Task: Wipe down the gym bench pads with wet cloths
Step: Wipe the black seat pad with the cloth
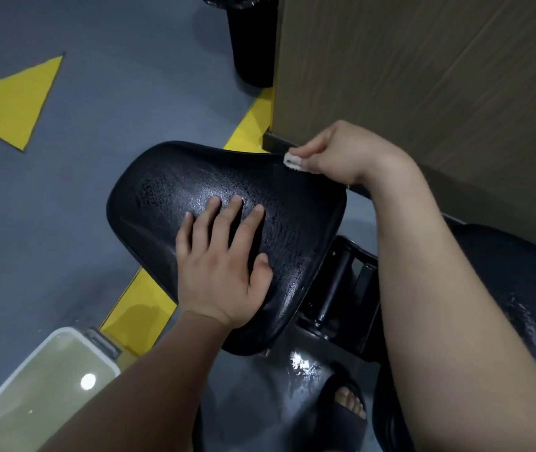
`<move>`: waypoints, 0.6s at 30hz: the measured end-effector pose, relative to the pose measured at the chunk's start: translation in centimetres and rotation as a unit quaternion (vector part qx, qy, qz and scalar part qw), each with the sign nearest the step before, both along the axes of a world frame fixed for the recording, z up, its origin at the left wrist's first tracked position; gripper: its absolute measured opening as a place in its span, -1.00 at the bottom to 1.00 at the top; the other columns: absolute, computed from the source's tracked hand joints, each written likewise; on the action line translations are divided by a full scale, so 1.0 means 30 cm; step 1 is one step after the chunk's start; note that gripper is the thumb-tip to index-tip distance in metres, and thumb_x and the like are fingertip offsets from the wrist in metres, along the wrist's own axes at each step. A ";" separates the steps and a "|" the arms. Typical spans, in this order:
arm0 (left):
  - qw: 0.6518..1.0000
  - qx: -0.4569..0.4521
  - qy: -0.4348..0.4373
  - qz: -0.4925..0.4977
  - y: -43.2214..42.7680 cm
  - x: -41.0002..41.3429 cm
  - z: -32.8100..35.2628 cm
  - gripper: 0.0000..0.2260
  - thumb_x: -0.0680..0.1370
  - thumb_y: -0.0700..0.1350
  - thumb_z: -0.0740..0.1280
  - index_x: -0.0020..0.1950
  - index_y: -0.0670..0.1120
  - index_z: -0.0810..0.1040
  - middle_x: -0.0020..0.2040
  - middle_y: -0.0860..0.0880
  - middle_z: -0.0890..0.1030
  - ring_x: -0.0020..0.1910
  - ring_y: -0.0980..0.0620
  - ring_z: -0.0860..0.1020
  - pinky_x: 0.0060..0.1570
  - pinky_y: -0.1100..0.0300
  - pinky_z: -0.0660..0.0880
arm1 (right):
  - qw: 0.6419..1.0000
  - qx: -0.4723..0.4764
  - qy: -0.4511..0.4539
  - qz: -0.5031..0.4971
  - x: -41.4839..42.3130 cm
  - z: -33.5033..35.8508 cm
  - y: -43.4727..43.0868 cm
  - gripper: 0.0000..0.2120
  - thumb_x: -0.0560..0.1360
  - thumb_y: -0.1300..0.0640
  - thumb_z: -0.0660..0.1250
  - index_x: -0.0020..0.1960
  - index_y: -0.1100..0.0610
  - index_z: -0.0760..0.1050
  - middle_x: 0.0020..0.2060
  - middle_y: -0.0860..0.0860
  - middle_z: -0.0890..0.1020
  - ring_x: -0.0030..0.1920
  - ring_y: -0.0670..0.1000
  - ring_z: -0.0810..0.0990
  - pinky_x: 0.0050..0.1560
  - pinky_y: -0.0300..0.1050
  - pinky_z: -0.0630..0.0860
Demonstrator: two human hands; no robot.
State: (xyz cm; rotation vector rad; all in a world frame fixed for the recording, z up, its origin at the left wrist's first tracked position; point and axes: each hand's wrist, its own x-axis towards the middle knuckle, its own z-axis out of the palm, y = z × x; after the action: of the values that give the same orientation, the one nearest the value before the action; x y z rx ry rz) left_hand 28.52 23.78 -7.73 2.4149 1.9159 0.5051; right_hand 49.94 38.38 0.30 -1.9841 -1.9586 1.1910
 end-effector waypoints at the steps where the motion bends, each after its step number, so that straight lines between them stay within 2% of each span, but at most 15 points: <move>1: 1.000 -0.002 0.000 0.001 0.001 0.002 -0.001 -0.44 0.51 0.10 0.19 0.52 0.02 0.45 0.53 -0.06 0.41 0.56 -0.18 0.27 0.53 -0.25 0.10 | 1.000 -0.005 -0.012 0.005 -0.013 0.008 0.021 -0.80 0.57 -0.01 0.41 0.17 -0.16 0.67 -0.12 -0.24 0.65 -0.19 -0.24 0.54 -0.31 -0.42 0.37; 2: 1.000 -0.003 0.001 0.001 0.001 0.003 -0.002 -0.44 0.51 0.10 0.19 0.51 0.03 0.45 0.53 -0.06 0.41 0.56 -0.18 0.27 0.53 -0.25 0.10 | 0.999 -0.015 -0.031 0.014 -0.031 0.009 0.046 -0.83 0.57 -0.05 0.39 0.14 -0.14 0.68 -0.18 -0.23 0.64 -0.18 -0.18 0.59 -0.36 -0.38 0.38; 3: 1.000 -0.002 0.004 0.001 0.001 0.002 -0.002 -0.44 0.51 0.09 0.19 0.51 0.02 0.45 0.53 -0.07 0.41 0.56 -0.18 0.28 0.53 -0.25 0.10 | 0.998 -0.026 -0.046 0.032 -0.054 0.006 0.071 -0.80 0.59 -0.08 0.35 0.12 -0.06 0.69 -0.18 -0.16 0.64 -0.12 -0.04 0.63 -0.33 -0.31 0.40; 4: 1.000 -0.001 0.007 0.000 0.001 0.000 -0.002 -0.44 0.52 0.10 0.18 0.51 0.02 0.45 0.53 -0.07 0.41 0.55 -0.18 0.28 0.53 -0.25 0.10 | 0.996 -0.039 -0.060 0.050 -0.072 -0.004 0.094 -0.72 0.61 -0.11 0.31 0.11 0.05 0.66 -0.15 -0.07 0.63 -0.06 0.12 0.59 -0.26 -0.24 0.39; 5: 1.000 0.000 0.010 -0.001 0.001 -0.001 0.000 -0.44 0.52 0.10 0.17 0.52 0.02 0.45 0.53 -0.07 0.41 0.55 -0.18 0.28 0.52 -0.25 0.11 | 0.994 -0.057 -0.073 0.055 -0.082 -0.018 0.107 -0.71 0.62 -0.13 0.26 0.09 0.07 0.60 -0.10 -0.02 0.58 -0.03 0.13 0.51 -0.17 -0.19 0.38; 6: 1.000 -0.001 0.012 -0.003 0.000 0.001 0.002 -0.44 0.52 0.10 0.17 0.51 0.02 0.45 0.52 -0.07 0.41 0.55 -0.19 0.28 0.52 -0.25 0.11 | 0.994 -0.069 -0.072 0.049 -0.087 -0.036 0.110 -0.70 0.63 -0.15 0.23 0.14 0.05 0.57 -0.01 -0.01 0.55 0.01 0.06 0.45 -0.06 -0.18 0.35; 7: 1.000 0.000 0.011 -0.003 0.000 0.001 0.004 -0.45 0.52 0.10 0.16 0.51 0.02 0.46 0.52 -0.07 0.42 0.55 -0.19 0.28 0.52 -0.25 0.11 | 0.994 -0.078 -0.064 0.040 -0.085 -0.051 0.104 -0.66 0.64 -0.17 0.21 0.19 0.05 0.55 0.11 0.00 0.55 0.07 0.01 0.44 0.04 -0.16 0.34; 9: 1.000 0.000 0.007 -0.001 0.001 0.004 0.007 -0.45 0.53 0.11 0.16 0.51 0.01 0.46 0.52 -0.07 0.41 0.55 -0.19 0.28 0.53 -0.24 0.10 | 0.996 -0.078 -0.042 0.011 -0.064 -0.066 0.075 -0.53 0.64 -0.18 0.19 0.36 0.12 0.55 0.38 0.06 0.54 0.25 0.05 0.51 0.23 -0.12 0.38; 10: 1.000 -0.002 0.004 0.000 0.001 0.005 0.007 -0.45 0.53 0.11 0.15 0.50 0.02 0.46 0.53 -0.07 0.41 0.56 -0.18 0.28 0.54 -0.24 0.09 | 0.997 -0.069 -0.027 -0.006 -0.051 -0.066 0.054 -0.51 0.65 -0.18 0.18 0.39 0.14 0.53 0.42 0.10 0.52 0.33 0.09 0.51 0.28 -0.11 0.39; 12: 1.000 -0.002 0.001 0.003 0.001 0.004 0.006 -0.45 0.53 0.11 0.15 0.50 0.02 0.46 0.53 -0.07 0.41 0.55 -0.18 0.28 0.54 -0.23 0.08 | 0.996 -0.053 0.014 -0.068 -0.024 -0.073 0.013 -0.53 0.66 -0.16 0.20 0.35 0.17 0.56 0.38 0.12 0.55 0.33 0.12 0.51 0.21 -0.11 0.41; 14: 1.000 0.002 0.002 0.003 0.001 0.004 0.001 -0.46 0.53 0.11 0.15 0.50 0.03 0.46 0.52 -0.07 0.41 0.55 -0.18 0.28 0.54 -0.23 0.08 | 0.990 -0.044 0.043 -0.126 0.006 -0.097 -0.036 -0.62 0.67 -0.06 0.20 0.28 0.17 0.58 0.29 0.11 0.58 0.21 0.07 0.53 0.21 -0.06 0.44; 16: 1.000 0.004 0.001 0.005 0.002 0.007 -0.003 -0.46 0.52 0.10 0.15 0.50 0.03 0.46 0.52 -0.06 0.41 0.55 -0.18 0.28 0.54 -0.23 0.08 | 0.982 -0.041 0.057 -0.175 0.036 -0.122 -0.081 -0.81 0.66 0.05 0.19 0.10 0.06 0.56 0.12 0.06 0.59 0.07 0.01 0.49 0.25 0.00 0.49; 18: 1.000 0.004 -0.001 0.008 0.003 0.008 -0.007 -0.46 0.52 0.10 0.16 0.50 0.04 0.46 0.52 -0.06 0.41 0.55 -0.17 0.27 0.55 -0.23 0.07 | 0.969 -0.051 0.090 -0.225 0.048 -0.123 -0.100 -0.85 0.61 0.04 0.24 -0.12 -0.05 0.50 -0.08 -0.01 0.57 -0.05 0.03 0.50 0.11 0.03 0.54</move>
State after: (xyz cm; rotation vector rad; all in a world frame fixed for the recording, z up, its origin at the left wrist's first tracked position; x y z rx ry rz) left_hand 28.75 23.86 -7.93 2.4049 1.9378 0.5147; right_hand 51.38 35.37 -3.38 -2.1236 -1.2909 1.3074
